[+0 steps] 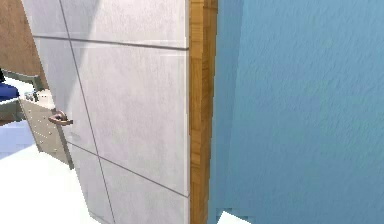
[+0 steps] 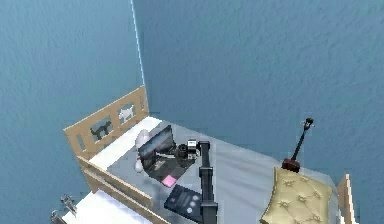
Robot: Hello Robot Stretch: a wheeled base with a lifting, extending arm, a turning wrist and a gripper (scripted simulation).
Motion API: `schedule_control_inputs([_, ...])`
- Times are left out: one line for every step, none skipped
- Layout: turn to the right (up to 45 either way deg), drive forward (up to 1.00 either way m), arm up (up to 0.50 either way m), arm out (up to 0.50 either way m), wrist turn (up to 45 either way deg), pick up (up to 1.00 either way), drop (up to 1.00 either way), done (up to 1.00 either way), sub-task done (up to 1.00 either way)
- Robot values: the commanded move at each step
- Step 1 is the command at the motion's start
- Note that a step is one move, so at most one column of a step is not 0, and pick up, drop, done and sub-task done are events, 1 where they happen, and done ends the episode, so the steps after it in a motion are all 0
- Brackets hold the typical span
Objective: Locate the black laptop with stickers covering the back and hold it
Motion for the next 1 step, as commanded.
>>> schedule_control_inputs([0.0,0.0,-0.3,0.0,0.0,0.0,0.0,0.0,0.0])
